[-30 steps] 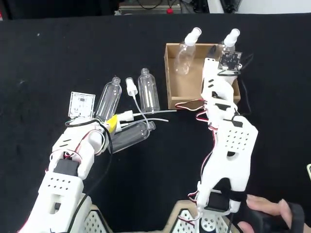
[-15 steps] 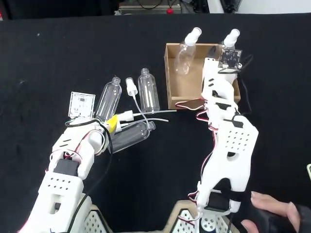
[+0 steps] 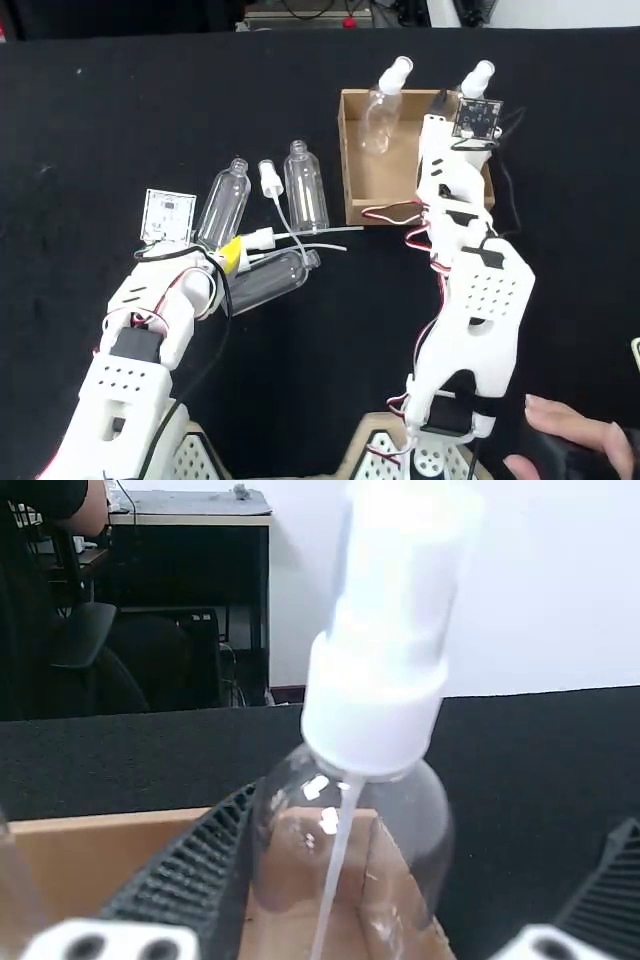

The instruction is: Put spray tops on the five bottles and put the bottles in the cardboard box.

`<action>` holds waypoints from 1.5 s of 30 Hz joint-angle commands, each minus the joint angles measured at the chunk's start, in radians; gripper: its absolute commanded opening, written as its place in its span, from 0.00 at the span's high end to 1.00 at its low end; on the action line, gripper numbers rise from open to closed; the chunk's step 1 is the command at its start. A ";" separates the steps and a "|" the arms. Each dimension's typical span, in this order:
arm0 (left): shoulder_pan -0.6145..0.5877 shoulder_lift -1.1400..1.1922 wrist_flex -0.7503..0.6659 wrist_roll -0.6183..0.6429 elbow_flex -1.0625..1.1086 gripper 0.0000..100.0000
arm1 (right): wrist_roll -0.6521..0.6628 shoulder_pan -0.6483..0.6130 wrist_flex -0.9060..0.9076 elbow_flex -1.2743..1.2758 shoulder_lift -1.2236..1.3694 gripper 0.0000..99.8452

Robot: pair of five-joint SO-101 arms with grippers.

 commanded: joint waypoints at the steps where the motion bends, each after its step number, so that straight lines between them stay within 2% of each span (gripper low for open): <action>1: 0.012 0.000 -0.021 -0.009 -0.008 0.77 | -0.006 0.014 -0.032 -0.002 -0.093 0.55; 25: 0.012 0.000 -0.021 -0.009 -0.008 0.77 | 0.000 0.015 -0.028 -0.001 -0.101 0.55; 33: 0.012 0.000 -0.021 -0.009 -0.008 0.77 | -0.005 0.006 -0.028 0.133 -0.242 0.55; 45: 0.012 0.000 -0.021 -0.009 -0.008 0.77 | -0.005 0.025 -0.034 0.173 -0.274 0.55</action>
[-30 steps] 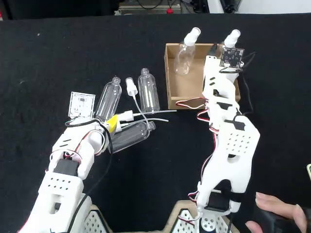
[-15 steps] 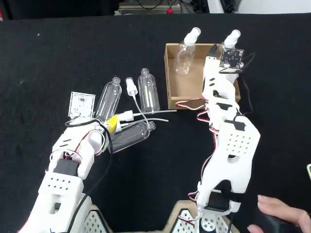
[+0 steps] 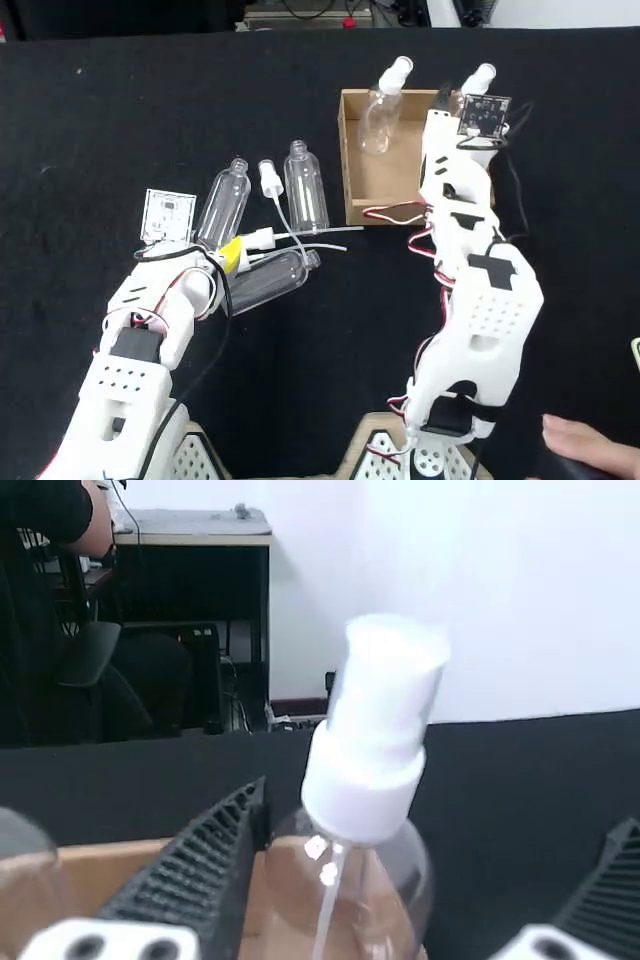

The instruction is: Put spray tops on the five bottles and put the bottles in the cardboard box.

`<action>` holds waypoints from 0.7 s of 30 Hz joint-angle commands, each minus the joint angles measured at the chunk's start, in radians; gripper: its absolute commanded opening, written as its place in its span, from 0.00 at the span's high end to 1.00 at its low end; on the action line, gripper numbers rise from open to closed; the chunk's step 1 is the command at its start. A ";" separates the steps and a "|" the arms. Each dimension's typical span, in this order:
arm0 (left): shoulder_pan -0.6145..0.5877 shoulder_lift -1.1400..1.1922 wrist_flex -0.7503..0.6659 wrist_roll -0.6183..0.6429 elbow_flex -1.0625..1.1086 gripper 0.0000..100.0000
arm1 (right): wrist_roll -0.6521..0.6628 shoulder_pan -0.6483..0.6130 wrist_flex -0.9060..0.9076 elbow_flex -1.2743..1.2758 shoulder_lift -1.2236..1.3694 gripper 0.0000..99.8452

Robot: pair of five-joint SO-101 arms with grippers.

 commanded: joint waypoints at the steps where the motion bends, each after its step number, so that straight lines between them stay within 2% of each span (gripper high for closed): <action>1: 0.012 0.000 -0.021 -0.009 -0.008 0.77 | -0.003 0.021 -0.032 0.024 -0.116 0.55; 21: 0.012 0.000 -0.021 -0.009 -0.008 0.77 | -0.003 0.025 -0.032 0.136 -0.208 0.55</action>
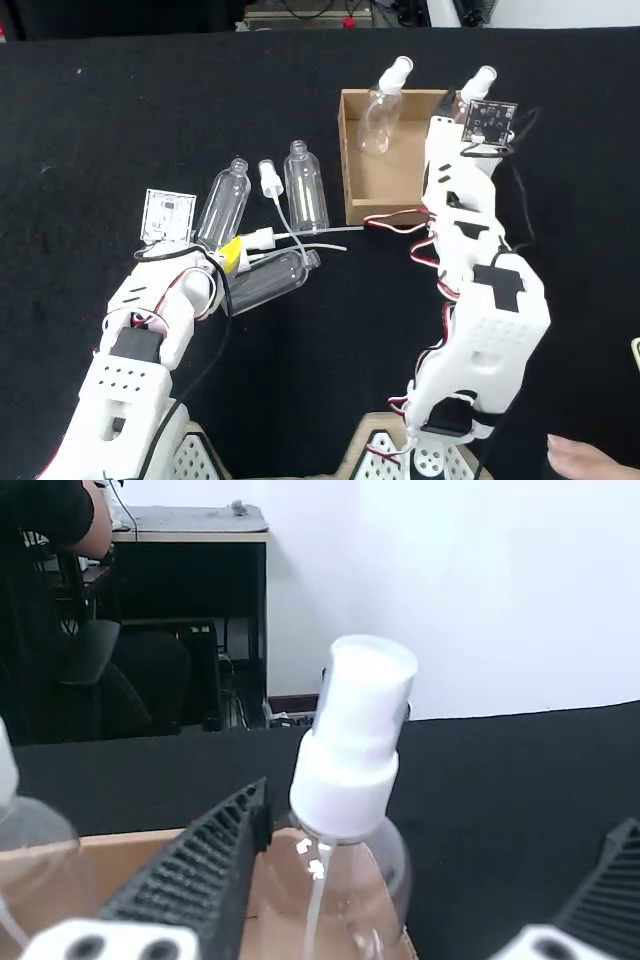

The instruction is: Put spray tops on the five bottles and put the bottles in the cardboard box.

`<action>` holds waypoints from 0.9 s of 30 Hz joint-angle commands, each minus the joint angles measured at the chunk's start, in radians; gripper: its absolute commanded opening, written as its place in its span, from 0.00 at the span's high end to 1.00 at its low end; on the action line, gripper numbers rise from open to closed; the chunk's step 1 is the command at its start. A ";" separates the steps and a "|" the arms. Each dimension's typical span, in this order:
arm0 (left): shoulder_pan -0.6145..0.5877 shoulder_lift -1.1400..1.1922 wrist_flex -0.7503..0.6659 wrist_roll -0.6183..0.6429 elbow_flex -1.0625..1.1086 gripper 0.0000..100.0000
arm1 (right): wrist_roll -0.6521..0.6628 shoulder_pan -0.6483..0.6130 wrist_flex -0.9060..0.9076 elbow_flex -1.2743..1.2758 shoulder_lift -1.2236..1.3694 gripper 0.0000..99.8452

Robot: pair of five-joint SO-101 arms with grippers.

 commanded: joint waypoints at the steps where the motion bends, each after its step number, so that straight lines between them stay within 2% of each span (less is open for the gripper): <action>1: 0.012 0.000 -0.021 -0.009 -0.008 0.77 | -0.002 0.018 -0.031 -0.004 -0.073 0.55; 14: 0.012 0.000 -0.021 -0.009 -0.008 0.77 | -0.002 0.020 -0.032 0.013 -0.077 0.55; 27: 0.012 0.000 -0.021 -0.009 -0.008 0.77 | -0.003 0.015 -0.032 0.120 -0.200 0.55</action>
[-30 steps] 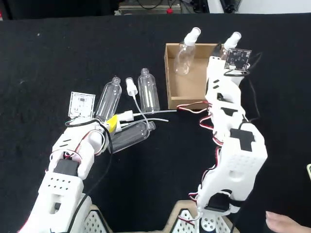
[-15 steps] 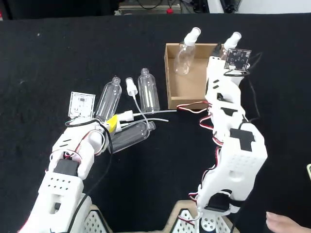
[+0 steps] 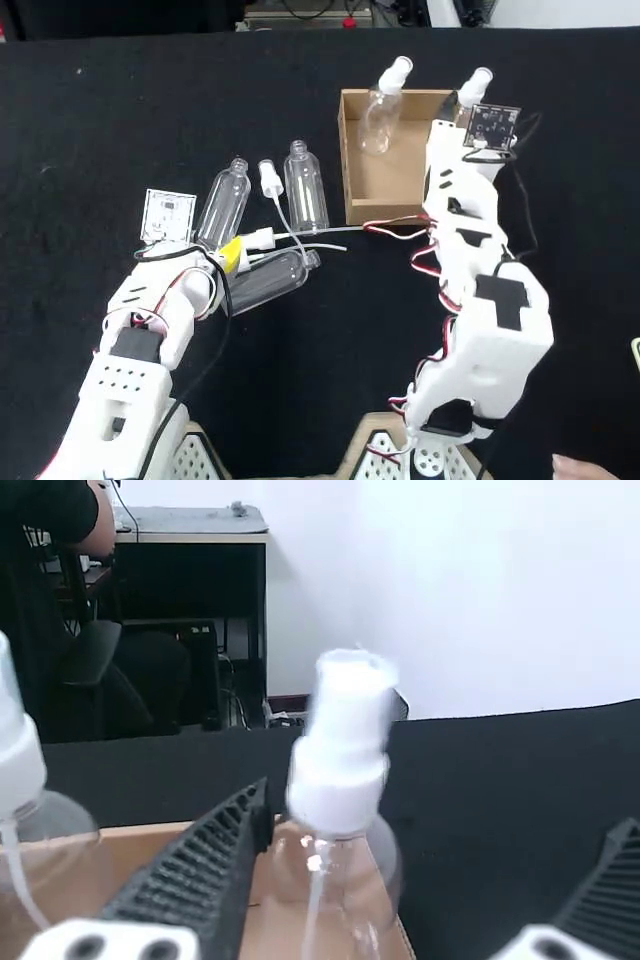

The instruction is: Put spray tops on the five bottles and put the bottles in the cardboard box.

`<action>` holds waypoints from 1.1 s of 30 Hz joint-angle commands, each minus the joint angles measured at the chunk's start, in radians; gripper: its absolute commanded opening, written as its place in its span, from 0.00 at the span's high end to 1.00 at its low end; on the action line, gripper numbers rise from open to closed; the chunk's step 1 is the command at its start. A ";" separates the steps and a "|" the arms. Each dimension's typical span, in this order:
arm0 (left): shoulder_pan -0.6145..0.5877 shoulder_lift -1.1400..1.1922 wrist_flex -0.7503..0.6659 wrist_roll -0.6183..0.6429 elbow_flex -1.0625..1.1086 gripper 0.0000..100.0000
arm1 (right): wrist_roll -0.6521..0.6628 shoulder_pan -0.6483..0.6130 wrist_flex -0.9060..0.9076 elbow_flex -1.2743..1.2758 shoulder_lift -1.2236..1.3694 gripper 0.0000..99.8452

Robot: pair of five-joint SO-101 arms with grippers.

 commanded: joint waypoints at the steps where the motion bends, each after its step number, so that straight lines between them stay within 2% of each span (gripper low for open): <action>1: 0.012 0.000 -0.021 -0.009 -0.008 0.77 | -0.003 0.014 -0.028 0.005 -0.087 0.55; 15: 0.012 0.000 -0.021 -0.009 -0.008 0.77 | -0.003 0.020 -0.055 0.087 -0.134 0.55; 19: 0.012 0.000 -0.021 -0.009 -0.008 0.77 | -0.002 0.021 -0.143 0.213 -0.263 0.55; 33: 0.012 0.000 -0.021 -0.009 -0.008 0.77 | -0.005 0.021 -0.144 0.650 -0.866 0.57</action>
